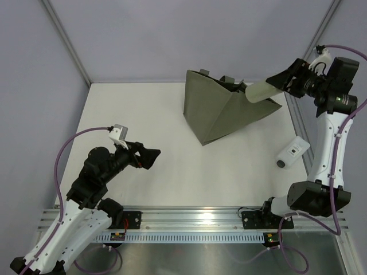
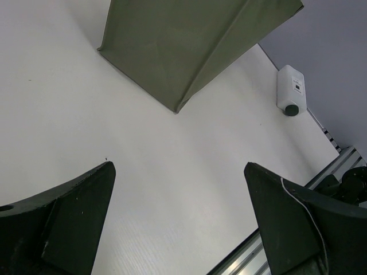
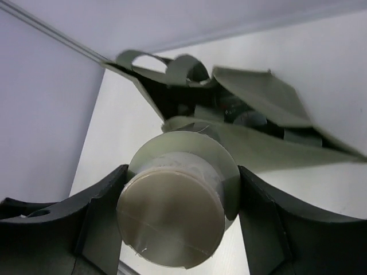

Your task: Place the personal care products into the canvas bag

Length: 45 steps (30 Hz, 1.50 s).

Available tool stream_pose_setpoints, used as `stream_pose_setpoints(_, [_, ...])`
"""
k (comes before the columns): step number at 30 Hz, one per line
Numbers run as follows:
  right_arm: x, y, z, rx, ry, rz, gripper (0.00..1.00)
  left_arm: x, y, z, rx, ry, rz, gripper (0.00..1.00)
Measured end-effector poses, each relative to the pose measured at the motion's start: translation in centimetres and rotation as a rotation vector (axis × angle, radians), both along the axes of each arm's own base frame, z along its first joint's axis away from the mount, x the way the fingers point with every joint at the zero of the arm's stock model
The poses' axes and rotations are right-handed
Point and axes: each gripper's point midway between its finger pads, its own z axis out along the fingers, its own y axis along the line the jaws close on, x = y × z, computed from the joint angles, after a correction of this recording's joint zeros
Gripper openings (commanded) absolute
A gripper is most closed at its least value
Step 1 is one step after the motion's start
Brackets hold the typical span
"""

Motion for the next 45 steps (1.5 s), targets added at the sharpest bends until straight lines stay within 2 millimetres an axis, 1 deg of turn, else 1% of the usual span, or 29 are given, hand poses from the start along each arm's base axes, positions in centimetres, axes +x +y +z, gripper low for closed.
stream_pose_setpoints(2, [1.6, 0.0, 1.9, 0.011, -0.046, 0.009, 0.00, 0.0, 0.0, -0.2, 0.007, 0.013, 0.000, 0.99])
stream_pose_setpoints(3, [2.6, 0.0, 2.5, 0.017, -0.063, 0.013, 0.00, 0.1, 0.0, -0.3, 0.009, 0.017, 0.000, 0.99])
stream_pose_setpoints(5, [4.7, 0.4, 3.4, 0.028, -0.087, 0.028, 0.00, 0.1, -0.1, -0.5, 0.013, 0.024, 0.000, 0.99])
stream_pose_setpoints(6, [5.9, 0.8, 3.4, 0.036, -0.090, 0.041, 0.00, 0.1, 0.0, -0.5, 0.014, 0.026, 0.000, 0.99])
stream_pose_setpoints(7, [7.0, 1.2, 3.3, 0.042, -0.090, 0.053, 0.00, 0.1, 0.0, -0.6, 0.016, 0.028, 0.000, 0.99])
stream_pose_setpoints(9, [8.7, 2.3, 2.1, 0.053, -0.072, 0.078, 0.00, 0.0, 0.0, -0.7, 0.018, 0.035, 0.001, 0.99])
stream_pose_setpoints(12, [10.4, 4.4, -0.7, 0.083, -0.002, 0.118, 0.00, -0.1, 0.1, -0.8, 0.017, 0.038, 0.002, 0.99])
stream_pose_setpoints(16, [10.1, 6.4, -2.6, 0.100, 0.041, 0.156, 0.00, -0.3, 0.2, -0.5, 0.011, 0.027, 0.003, 0.99])
stream_pose_setpoints(20, [9.2, 6.9, -3.7, 0.097, 0.057, 0.167, 0.00, -0.4, 0.3, -0.3, 0.008, 0.020, 0.003, 0.99])
stream_pose_setpoints(22, [8.5, 7.0, -3.7, 0.082, 0.042, 0.173, 0.00, -0.4, 0.2, -0.4, 0.009, 0.022, 0.003, 0.99])
stream_pose_setpoints(26, [7.0, 7.9, -2.8, 0.030, -0.013, 0.204, 0.00, -0.3, 0.1, -0.6, 0.013, 0.030, 0.001, 0.99])
stream_pose_setpoints(30, [5.7, 9.6, -1.7, -0.035, -0.081, 0.254, 0.00, -0.2, 0.1, -0.7, 0.015, 0.034, 0.001, 0.99])
stream_pose_setpoints(34, [4.6, 11.8, -1.0, -0.092, -0.141, 0.312, 0.00, -0.2, 0.1, -0.7, 0.015, 0.034, 0.001, 0.99])
stream_pose_setpoints(37, [4.2, 13.2, -1.1, -0.125, -0.157, 0.344, 0.00, -0.3, 0.1, -0.6, 0.013, 0.030, 0.001, 0.99])
stream_pose_setpoints(40, [4.2, 13.6, -2.0, -0.163, -0.138, 0.334, 0.00, -0.3, 0.1, -0.6, 0.013, 0.028, 0.001, 0.99])
stream_pose_setpoints(42, [4.6, 13.9, -3.1, -0.191, -0.110, 0.321, 0.01, -0.3, 0.1, -0.6, 0.013, 0.029, 0.001, 0.99])
stream_pose_setpoints(43, [5.0, 14.0, -3.8, -0.208, -0.093, 0.314, 0.07, -0.3, 0.1, -0.6, 0.013, 0.028, 0.000, 0.99])
stream_pose_setpoints(44, [5.5, 14.2, -4.7, -0.228, -0.068, 0.311, 0.27, -0.2, 0.1, -0.6, 0.014, 0.028, 0.000, 0.99])
stream_pose_setpoints(45, [6.1, 14.4, -5.6, -0.247, -0.043, 0.312, 0.42, -0.2, 0.1, -0.6, 0.015, 0.029, 0.000, 0.99])
